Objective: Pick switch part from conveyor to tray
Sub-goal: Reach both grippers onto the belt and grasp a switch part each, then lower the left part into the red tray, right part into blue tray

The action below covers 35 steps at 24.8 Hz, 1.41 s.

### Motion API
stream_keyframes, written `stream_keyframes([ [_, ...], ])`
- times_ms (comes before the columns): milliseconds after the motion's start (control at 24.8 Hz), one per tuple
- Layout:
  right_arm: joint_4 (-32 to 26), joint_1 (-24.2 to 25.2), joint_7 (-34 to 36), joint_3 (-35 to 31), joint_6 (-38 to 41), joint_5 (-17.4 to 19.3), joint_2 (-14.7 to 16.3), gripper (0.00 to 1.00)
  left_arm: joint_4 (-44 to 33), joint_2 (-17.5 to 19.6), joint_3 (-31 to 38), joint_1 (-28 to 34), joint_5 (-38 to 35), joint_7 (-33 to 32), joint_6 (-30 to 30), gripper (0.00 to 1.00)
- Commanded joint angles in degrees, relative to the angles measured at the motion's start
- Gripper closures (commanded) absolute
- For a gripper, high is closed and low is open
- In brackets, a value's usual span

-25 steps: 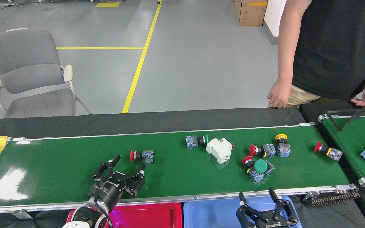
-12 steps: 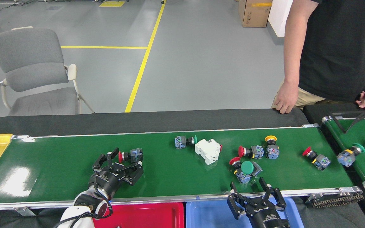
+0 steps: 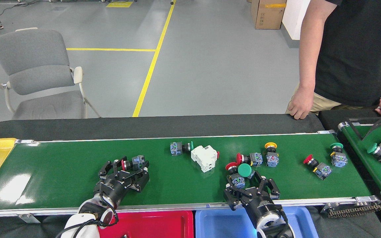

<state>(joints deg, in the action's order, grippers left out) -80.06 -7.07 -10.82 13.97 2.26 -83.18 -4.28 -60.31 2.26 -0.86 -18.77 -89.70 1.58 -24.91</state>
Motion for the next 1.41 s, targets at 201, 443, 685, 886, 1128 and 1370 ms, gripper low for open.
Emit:
stream_keyframes([
  [201, -0.54, -0.84, 0.01, 0.71, 0.46, 0.39, 1.29, 0.98, -3.85, 0.12, -0.11, 0.84, 0.40, 0.80, -4.00, 0.99],
  [443, -4.05, 0.48, 0.36, 0.80, 0.99, 0.56, 1.29, 0.98, -27.04, 0.82, 0.15, 18.41, 1.02, 0.62, -20.09, 0.89],
  [685, -14.25, 7.25, 0.36, 7.39, 6.79, 0.56, 1.55, 0.98, -35.49, 0.55, 2.44, 28.61, 1.11, 0.27, -20.09, 0.00],
  [886, -16.62, 10.15, 0.36, 15.38, 13.56, 0.21, 2.43, 0.81, -35.40, -1.91, 13.25, 28.97, 1.19, 0.62, -20.09, 0.00],
  [1128, -16.36, 9.97, 0.45, 21.19, 13.82, 0.21, 2.34, 0.01, -31.10, -4.28, 25.20, 29.49, 1.19, 0.71, -8.13, 0.00],
  [1370, -19.61, 11.64, 4.49, 13.63, 10.83, 0.92, 2.17, 0.01, -31.71, -2.17, 25.99, 29.49, 1.02, 0.71, -8.31, 0.00],
])
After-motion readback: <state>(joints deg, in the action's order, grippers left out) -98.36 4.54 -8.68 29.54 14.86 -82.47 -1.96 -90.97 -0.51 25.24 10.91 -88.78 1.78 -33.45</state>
